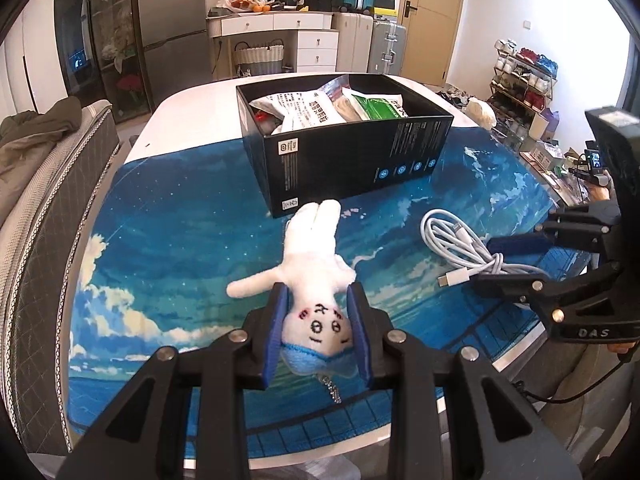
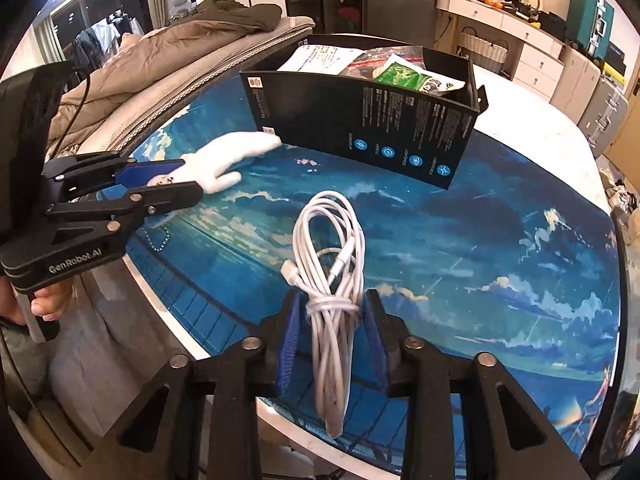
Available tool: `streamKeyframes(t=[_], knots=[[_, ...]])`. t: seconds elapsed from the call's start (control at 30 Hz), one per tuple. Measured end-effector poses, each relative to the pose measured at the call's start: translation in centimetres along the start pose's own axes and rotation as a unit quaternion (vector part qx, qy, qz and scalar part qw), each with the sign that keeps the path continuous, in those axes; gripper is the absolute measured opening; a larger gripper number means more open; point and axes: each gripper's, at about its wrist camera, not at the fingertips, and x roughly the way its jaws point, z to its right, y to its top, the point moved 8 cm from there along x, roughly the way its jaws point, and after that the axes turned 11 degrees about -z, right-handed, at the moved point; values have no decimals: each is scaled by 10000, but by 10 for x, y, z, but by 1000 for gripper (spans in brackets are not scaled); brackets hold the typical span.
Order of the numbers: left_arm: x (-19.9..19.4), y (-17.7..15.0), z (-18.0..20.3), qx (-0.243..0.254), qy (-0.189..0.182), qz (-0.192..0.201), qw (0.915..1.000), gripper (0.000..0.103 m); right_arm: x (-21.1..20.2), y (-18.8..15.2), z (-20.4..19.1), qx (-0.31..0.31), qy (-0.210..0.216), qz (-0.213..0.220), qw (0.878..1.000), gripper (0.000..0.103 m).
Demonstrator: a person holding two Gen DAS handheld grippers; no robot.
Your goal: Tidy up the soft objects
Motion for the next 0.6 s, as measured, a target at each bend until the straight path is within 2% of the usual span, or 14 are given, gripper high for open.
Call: streamKeyframes(t=[0.03, 0.07, 0.2, 0.27, 0.3, 0.37, 0.47, 0.6], knots=[[0, 1, 1, 7, -4, 8, 10000, 29, -1, 2, 0, -30, -2, -14, 10000, 54], [0, 1, 1, 9, -11, 16, 10000, 29, -2, 5, -1, -57, -20, -6, 10000, 57], [2, 1, 1, -4, -7, 9, 10000, 29, 3, 15, -1, -125, -45, -49, 9999, 58], [2, 1, 0, 0, -11, -2, 10000, 29, 11, 15, -2, -177, -43, -171, 9997, 51], [2, 1, 0, -3, -15, -3, 10000, 29, 15, 15, -3, -192, -28, -217, 9996, 38], [2, 1, -1, -19, -29, 5, 10000, 29, 15, 15, -4, -270, -102, -162, 9995, 36], [2, 2, -2, -47, -34, 20, 10000, 29, 14, 15, -7, -293, 126, -148, 9994, 36], [1, 3, -3, -69, -40, 27, 10000, 29, 13, 14, -9, -306, 165, -109, 9993, 36]])
